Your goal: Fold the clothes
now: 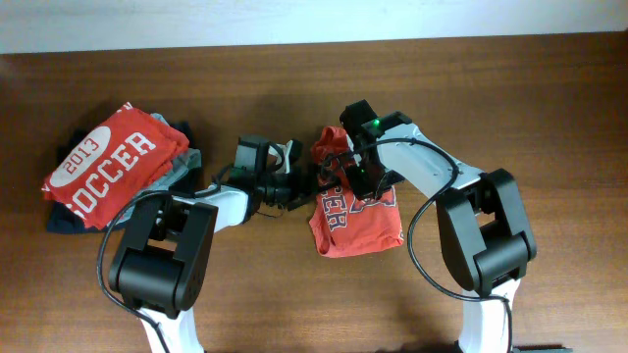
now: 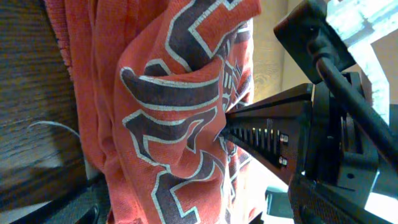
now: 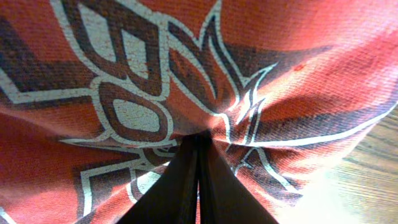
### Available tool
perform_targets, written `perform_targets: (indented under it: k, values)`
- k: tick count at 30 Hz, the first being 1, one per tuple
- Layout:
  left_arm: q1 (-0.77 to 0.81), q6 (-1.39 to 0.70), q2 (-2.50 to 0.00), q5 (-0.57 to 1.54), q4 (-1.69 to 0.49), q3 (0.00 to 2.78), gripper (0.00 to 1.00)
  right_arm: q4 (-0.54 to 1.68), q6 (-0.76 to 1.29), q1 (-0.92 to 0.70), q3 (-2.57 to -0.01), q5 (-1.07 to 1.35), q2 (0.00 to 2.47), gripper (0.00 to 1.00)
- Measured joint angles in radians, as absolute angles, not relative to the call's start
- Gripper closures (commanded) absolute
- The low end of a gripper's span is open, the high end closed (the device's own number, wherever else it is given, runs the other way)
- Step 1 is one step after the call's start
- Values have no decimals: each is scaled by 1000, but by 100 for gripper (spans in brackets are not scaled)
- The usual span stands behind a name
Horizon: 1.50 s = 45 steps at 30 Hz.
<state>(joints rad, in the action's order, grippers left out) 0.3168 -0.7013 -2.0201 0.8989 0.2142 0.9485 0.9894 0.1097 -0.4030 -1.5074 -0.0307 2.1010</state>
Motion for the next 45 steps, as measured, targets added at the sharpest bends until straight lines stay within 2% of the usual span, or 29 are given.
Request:
perform_targets:
  k: [10,19,28,45]
  values:
    - [317,-705,-2022,903,210,951,8,1013,157,-385,-1451,-23,2003,96]
    - [318,-705,-2022,903,210,951,8,1048,206,-196,-1453,24,1721,92]
    - [318,-705,-2022,907,211,951,7,1066,249,-79,-1449,151,1878,95]
    - [318,-704,-2023,909,211,951,7,1011,179,-105,-1439,355,2045,96]
